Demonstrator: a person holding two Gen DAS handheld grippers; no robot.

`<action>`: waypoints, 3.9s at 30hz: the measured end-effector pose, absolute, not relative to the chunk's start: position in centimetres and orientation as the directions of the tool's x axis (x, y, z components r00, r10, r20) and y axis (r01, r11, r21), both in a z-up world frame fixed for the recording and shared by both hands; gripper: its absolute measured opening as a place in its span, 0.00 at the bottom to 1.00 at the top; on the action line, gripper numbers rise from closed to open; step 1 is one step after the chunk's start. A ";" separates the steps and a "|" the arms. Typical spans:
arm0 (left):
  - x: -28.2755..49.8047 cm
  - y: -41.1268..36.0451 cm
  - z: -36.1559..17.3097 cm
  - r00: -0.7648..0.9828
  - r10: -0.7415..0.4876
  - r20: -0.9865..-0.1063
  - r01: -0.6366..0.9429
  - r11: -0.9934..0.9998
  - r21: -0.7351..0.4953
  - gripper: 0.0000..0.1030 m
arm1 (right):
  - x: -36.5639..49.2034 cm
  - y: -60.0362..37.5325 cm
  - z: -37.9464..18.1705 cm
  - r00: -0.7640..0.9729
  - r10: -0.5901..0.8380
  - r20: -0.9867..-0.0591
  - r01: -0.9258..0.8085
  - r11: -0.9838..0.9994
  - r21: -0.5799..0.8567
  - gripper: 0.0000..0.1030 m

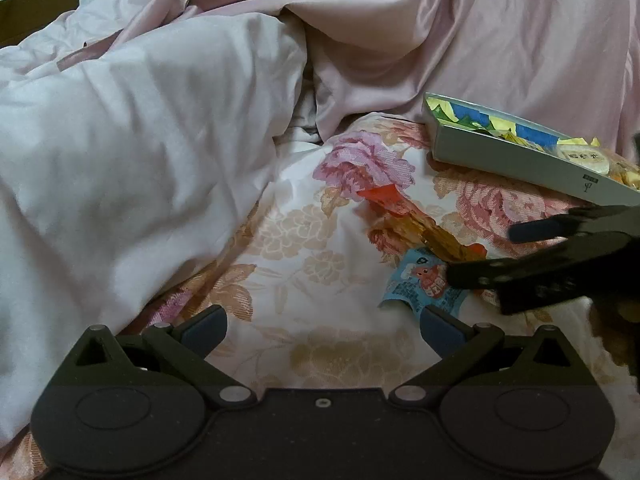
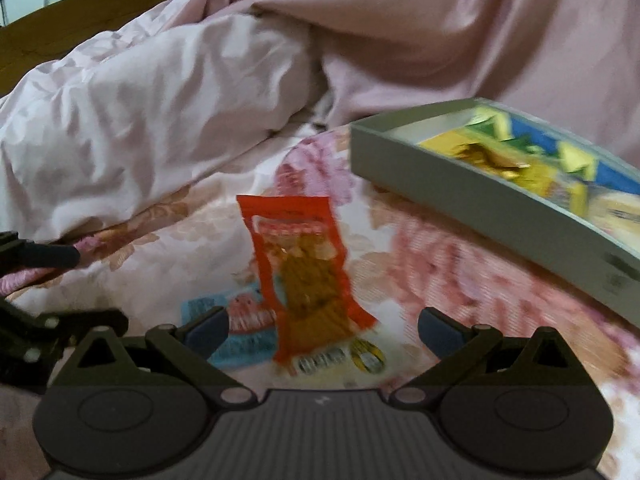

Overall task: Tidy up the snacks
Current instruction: 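Grasp the red spicy-strip packet with the right tool while the left tool grasps the blue packet, then lift the blue packet with the left tool while the right tool lifts the red packet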

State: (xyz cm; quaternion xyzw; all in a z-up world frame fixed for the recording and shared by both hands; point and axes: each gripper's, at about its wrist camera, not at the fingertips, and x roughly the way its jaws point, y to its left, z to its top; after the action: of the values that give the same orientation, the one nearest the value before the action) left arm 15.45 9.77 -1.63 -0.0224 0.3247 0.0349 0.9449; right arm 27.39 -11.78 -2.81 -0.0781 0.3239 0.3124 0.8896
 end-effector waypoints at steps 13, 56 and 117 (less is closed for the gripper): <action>15.8 9.4 -2.4 0.784 0.022 -0.620 -0.044 0.999 -0.020 0.99 | 29.8 -11.7 -4.8 0.571 0.539 -0.620 -0.582 0.798 0.158 0.79; 23.7 4.1 -4.9 0.668 -0.256 -0.698 0.401 0.915 0.047 0.80 | 23.9 -19.4 -5.1 0.627 0.421 -0.656 -0.496 0.865 0.080 0.87; 14.6 0.2 -4.3 0.690 -0.117 -0.714 0.246 0.966 0.079 0.58 | 15.1 -20.1 -5.7 0.702 0.343 -0.624 -0.409 0.912 0.042 0.63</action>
State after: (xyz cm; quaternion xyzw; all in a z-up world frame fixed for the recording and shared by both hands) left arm 14.62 0.24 -4.29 0.0846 0.3811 -0.0992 0.9153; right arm 15.12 -20.11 -5.71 -0.0500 0.3274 0.2040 0.9212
